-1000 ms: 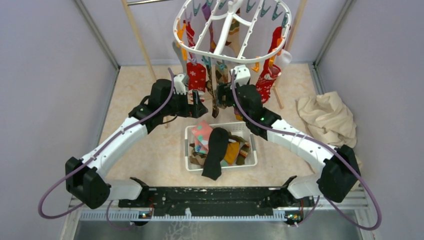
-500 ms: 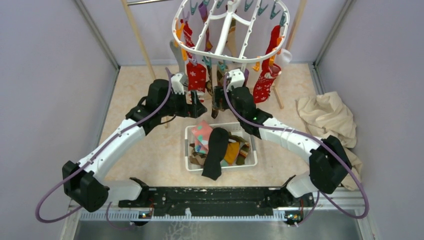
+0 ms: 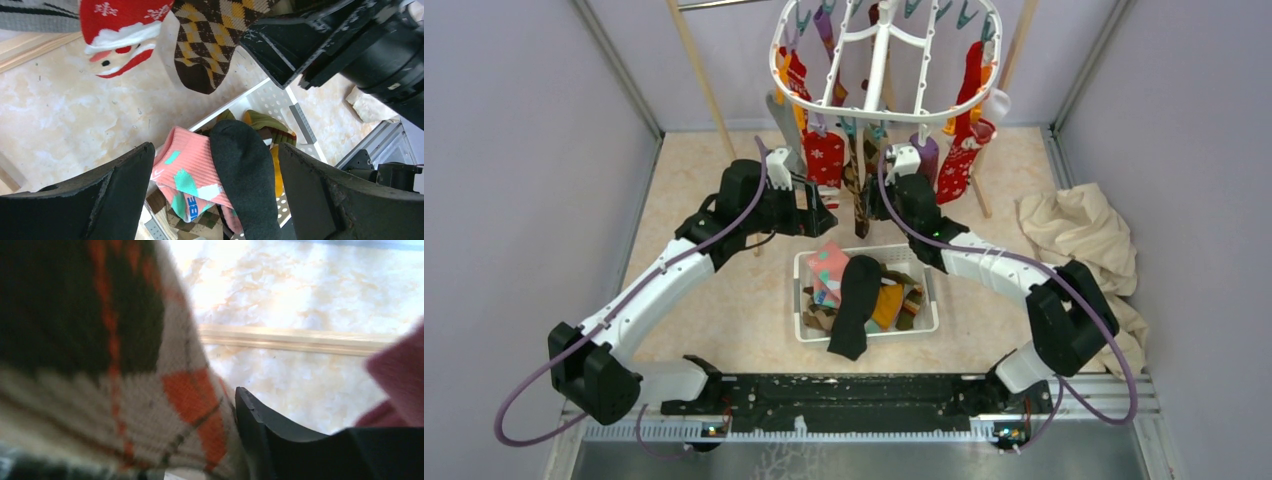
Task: Remove the socks clipped to the hanger
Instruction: Remove the sock from the hanger.
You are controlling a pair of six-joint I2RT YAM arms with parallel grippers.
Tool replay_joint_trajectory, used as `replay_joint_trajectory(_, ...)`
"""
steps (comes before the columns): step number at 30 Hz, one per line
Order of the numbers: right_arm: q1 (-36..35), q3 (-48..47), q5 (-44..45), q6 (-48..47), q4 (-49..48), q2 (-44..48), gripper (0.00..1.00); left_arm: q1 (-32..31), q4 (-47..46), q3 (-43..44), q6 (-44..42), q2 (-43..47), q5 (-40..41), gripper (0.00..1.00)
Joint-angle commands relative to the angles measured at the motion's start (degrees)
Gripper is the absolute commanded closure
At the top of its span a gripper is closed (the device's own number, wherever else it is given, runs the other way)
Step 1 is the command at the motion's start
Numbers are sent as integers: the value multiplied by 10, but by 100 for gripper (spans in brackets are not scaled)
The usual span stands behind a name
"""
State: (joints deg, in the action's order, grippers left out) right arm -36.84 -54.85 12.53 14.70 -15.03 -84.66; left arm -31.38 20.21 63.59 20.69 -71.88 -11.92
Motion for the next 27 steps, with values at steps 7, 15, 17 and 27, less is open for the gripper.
replay_joint_trajectory(7, 3, -17, -47, 4, -30, 13, 84, 0, 10, -11, -4, 35, 1, 1)
replay_joint_trajectory(15, 3, -10, -37, -3, 51, 114, 100, 0, 16, -14, 4, 60, -15, 1)
replay_joint_trajectory(17, 3, -18, -46, -8, 78, 135, 100, 0, 19, -12, 5, 64, -18, 1)
replay_joint_trajectory(27, 3, -78, -168, -4, 222, 189, 100, -1, -9, -14, 16, 82, -82, 1)
